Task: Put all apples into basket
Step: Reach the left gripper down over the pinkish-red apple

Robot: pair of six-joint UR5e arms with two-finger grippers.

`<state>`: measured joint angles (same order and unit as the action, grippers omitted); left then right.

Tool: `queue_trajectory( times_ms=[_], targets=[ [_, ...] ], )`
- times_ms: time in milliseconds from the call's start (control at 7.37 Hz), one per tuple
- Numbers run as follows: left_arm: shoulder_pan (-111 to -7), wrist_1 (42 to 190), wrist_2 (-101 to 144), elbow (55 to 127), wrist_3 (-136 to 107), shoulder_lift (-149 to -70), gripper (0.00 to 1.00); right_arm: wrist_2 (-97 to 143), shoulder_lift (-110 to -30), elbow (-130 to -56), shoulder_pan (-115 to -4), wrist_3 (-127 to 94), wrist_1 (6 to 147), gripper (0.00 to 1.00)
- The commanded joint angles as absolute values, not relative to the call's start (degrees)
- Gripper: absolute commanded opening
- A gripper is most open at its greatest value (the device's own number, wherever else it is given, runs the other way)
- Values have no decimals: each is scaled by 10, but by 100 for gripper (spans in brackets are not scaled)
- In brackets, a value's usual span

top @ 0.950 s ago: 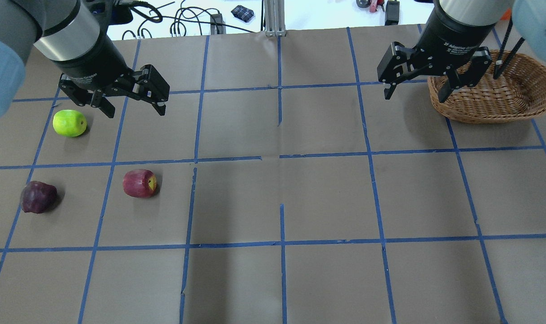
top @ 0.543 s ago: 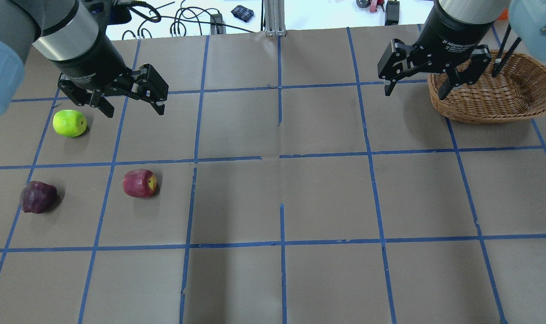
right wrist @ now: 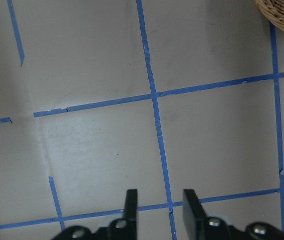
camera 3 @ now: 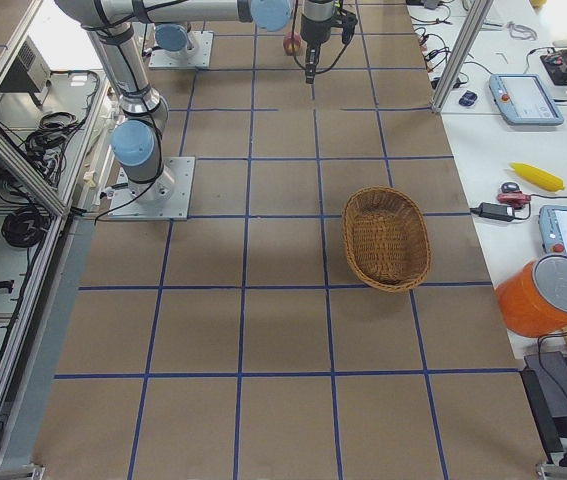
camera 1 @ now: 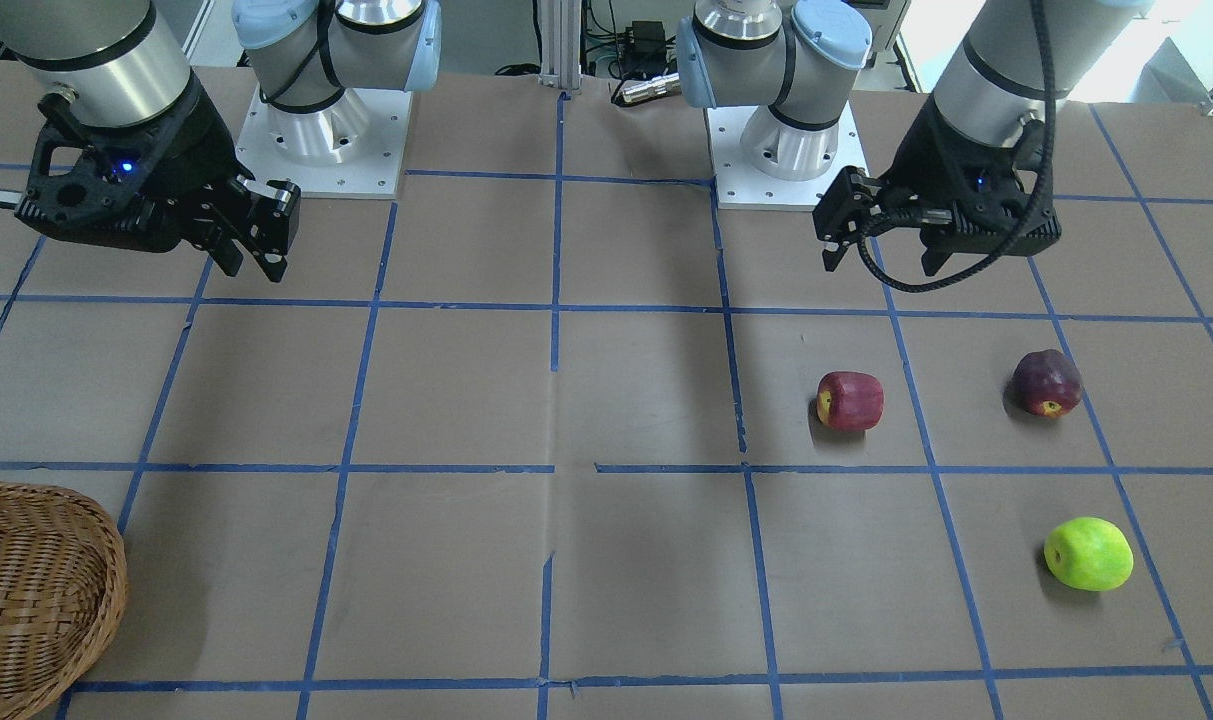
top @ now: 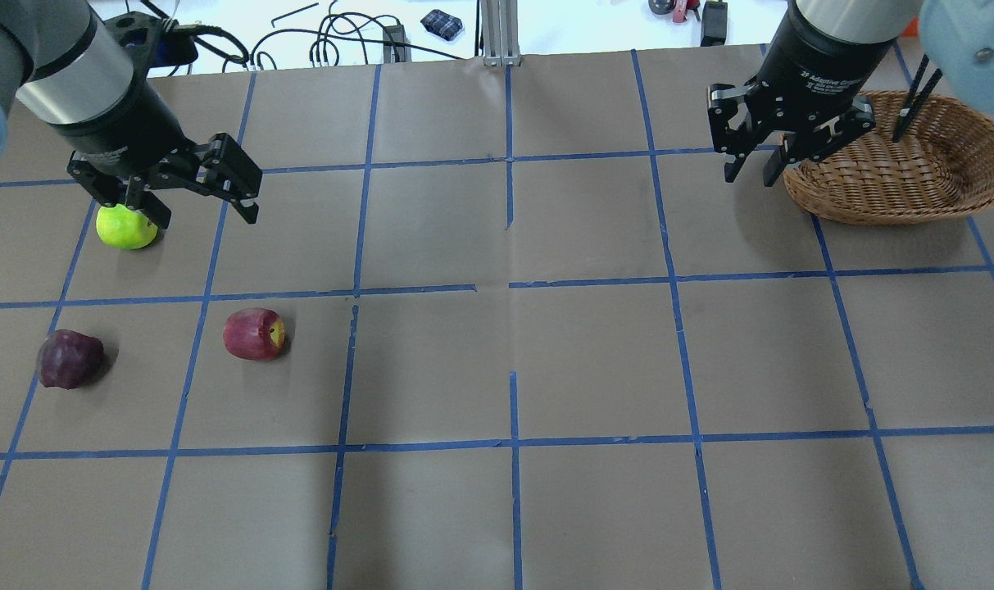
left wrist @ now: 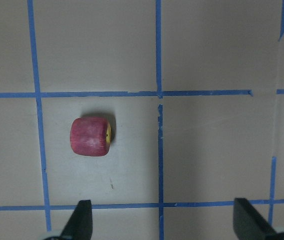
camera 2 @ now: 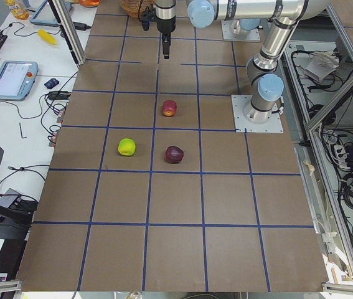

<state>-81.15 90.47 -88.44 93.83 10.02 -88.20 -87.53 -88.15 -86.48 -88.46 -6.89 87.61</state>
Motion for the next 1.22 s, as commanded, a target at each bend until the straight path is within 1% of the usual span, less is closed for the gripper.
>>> queue_trajectory(
  times_ms=[0, 136, 543, 950, 1085],
  targets=[
    [-759, 895, -886, 992, 162, -886, 100, -875, -882, -865, -885, -65, 877, 100],
    [-748, 864, -898, 1026, 160, -919, 100, -875, -882, -865, -885, -67, 878, 100],
    [-747, 710, -938, 1144, 159, -946, 100, -873, -881, -865, -884, -59, 880, 100],
    [-747, 579, -937, 1207, 162, -993, 100, -875, -881, -865, -886, -68, 880, 100],
    [-747, 558, -938, 1211, 163, -1004, 100, -875, -879, -864, -886, -68, 881, 100]
  ],
)
